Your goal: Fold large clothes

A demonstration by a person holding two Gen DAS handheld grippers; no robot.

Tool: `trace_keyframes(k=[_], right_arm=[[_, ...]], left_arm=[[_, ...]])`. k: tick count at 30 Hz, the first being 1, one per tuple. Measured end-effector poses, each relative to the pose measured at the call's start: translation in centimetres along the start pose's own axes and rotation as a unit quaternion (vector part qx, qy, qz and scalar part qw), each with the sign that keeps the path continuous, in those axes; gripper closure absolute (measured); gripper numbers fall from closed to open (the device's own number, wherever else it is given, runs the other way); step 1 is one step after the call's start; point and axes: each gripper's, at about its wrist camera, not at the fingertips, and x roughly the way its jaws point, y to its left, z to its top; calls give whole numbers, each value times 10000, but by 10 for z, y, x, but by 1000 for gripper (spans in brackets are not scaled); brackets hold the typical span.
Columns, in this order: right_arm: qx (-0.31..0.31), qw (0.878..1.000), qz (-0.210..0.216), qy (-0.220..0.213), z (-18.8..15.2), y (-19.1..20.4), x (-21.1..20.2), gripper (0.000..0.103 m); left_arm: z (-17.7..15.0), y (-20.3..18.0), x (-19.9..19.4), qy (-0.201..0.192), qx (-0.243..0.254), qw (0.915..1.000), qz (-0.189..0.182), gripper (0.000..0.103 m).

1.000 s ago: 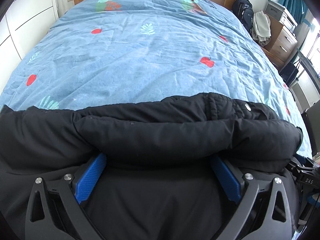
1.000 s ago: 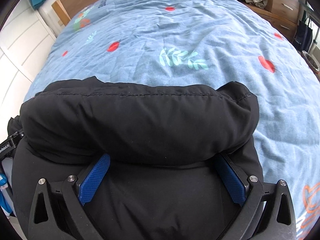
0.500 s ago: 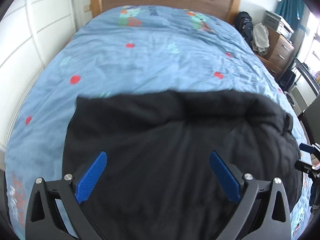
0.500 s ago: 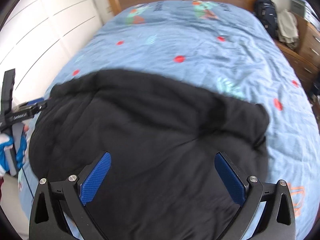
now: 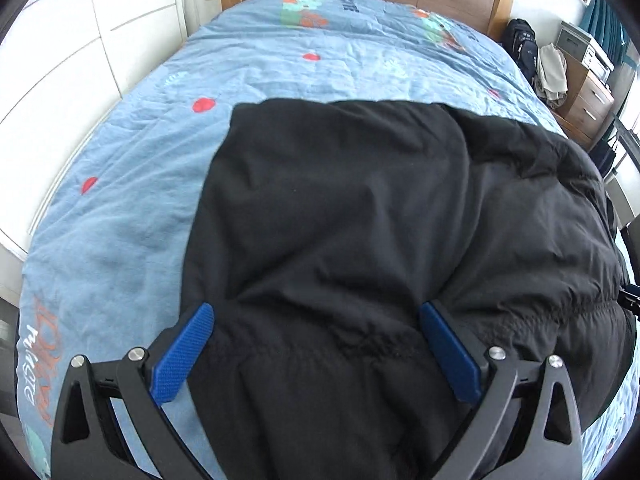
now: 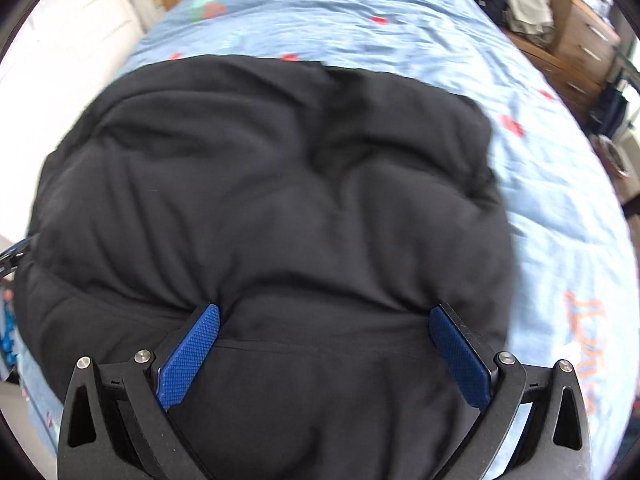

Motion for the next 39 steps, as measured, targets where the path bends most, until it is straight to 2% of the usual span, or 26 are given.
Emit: trace_keyframes(k=[4,9,16,22,34,39], right_arm=[[206,9996,-205,-17,-3,-11,-14,1],[153,9997,-3,-180,-14,2,-40,1],[-60,9983,486,-307,-35,43,-53,1],[-68,9982,569,-199,-48,54,-42,1],[353,9987,357,-65,-62,-2,-33,1],[537,9983,214,-89,-64,-33,-33,1]], left_arm=[[-9,-4,-24,-208,21,9998,-28,0],[-21,-12,-43,-400,187,9990,35,0],[-36,-19,-39,-317,271,9991,-18,0],[-45,-19,-32,-230,263,9994,-11,0],[-53,-21,-32,-178,308,9993,78,0],[-52,-6,-35,-185,135,9997,-88,0]])
